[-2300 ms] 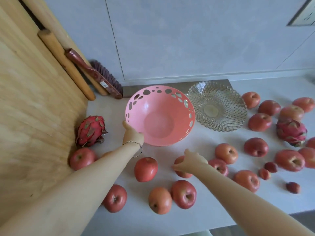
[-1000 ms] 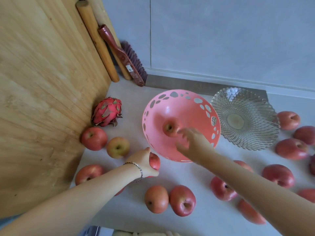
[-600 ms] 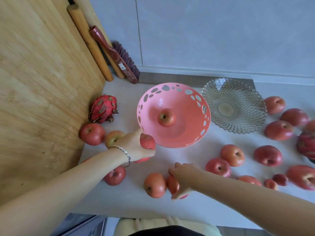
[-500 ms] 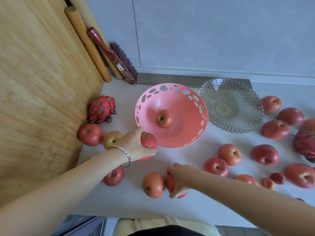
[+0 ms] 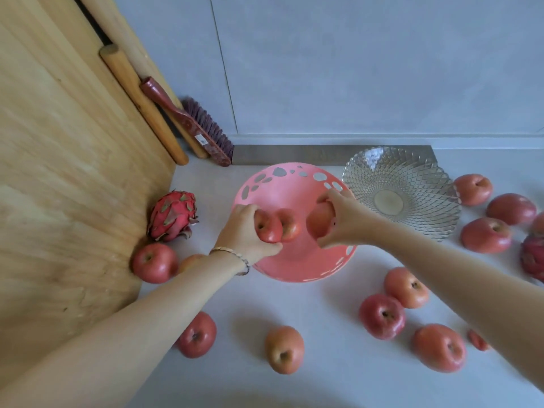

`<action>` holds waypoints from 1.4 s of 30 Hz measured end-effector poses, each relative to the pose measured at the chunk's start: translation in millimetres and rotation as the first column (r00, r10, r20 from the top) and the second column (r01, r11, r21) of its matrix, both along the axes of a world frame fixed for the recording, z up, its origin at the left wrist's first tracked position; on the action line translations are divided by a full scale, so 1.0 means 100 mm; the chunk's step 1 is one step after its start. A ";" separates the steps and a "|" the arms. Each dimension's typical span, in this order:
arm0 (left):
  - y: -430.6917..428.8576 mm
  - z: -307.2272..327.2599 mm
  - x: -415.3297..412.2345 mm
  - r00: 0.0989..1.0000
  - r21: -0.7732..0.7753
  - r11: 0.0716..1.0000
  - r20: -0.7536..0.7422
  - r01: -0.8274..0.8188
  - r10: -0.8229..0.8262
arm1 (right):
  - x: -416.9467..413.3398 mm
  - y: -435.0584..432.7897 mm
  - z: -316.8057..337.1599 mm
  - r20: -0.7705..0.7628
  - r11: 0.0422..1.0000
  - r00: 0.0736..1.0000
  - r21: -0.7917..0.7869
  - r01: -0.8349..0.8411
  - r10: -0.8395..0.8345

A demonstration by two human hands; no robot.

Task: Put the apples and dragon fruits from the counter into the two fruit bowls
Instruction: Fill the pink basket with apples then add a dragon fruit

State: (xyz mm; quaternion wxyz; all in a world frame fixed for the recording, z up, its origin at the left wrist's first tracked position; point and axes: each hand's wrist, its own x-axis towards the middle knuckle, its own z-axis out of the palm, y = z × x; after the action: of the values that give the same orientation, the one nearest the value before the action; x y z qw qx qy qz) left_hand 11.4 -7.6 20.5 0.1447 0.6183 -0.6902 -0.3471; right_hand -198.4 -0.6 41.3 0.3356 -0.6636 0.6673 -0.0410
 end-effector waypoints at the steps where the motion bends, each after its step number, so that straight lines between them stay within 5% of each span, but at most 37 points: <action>1: 0.01 -0.03 -0.05 0.997 0.022 0.997 0.045 0.068 -0.069 | -0.01 -0.06 -0.08 -0.080 0.999 0.996 0.007 -0.033 0.034; 5: 0.13 -0.21 -0.19 0.972 0.059 0.981 0.132 0.187 -0.193 | 0.00 -0.22 -0.44 -0.343 0.980 0.920 0.017 -0.196 0.190; 9: 0.09 -0.32 -0.19 0.979 0.097 0.985 0.129 0.146 -0.158 | 0.04 -0.50 -0.67 -0.365 0.974 0.909 -0.023 -0.226 0.202; 17: 0.10 -0.42 -0.25 0.966 0.174 0.969 0.164 0.173 -0.202 | 0.02 -0.55 -0.88 -0.182 0.982 0.971 -0.074 -0.172 0.156; 21: 0.15 -0.45 -0.32 0.994 0.186 0.980 0.072 0.072 -0.086 | 0.15 -0.20 -0.74 -0.092 0.975 0.995 -0.214 -0.058 0.039; 27: 0.14 -0.37 -0.47 0.964 0.259 0.962 -0.224 -0.083 0.143 | 0.20 0.24 -0.63 0.171 0.943 0.927 -0.074 -0.326 0.334; 35: 0.10 -0.28 -0.38 0.952 0.249 0.960 -0.302 0.131 -0.052 | 0.15 0.22 -0.63 0.191 0.975 0.971 -0.195 -0.106 0.144; 37: 0.00 -0.30 -0.29 0.977 0.148 0.981 -0.192 0.122 -0.093 | 0.05 0.20 -0.66 0.103 0.989 0.992 -0.134 -0.056 0.070; 39: -0.08 -0.38 -0.28 0.983 0.074 0.985 0.083 0.155 -0.161 | 0.00 0.18 -0.71 0.024 0.996 1.000 -0.092 0.018 -0.016; 42: -0.15 -0.52 -0.39 0.928 0.173 0.969 0.299 0.175 -0.221 | 0.04 0.13 -0.77 -0.034 0.992 0.993 -0.047 0.115 -0.116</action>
State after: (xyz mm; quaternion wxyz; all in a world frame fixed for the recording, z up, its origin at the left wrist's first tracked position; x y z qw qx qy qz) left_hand -28.1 -22.5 -31.5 -0.0483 0.6017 -0.7365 -0.3054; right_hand -194.3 12.4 -35.7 0.3054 -0.6320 0.7094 -0.0633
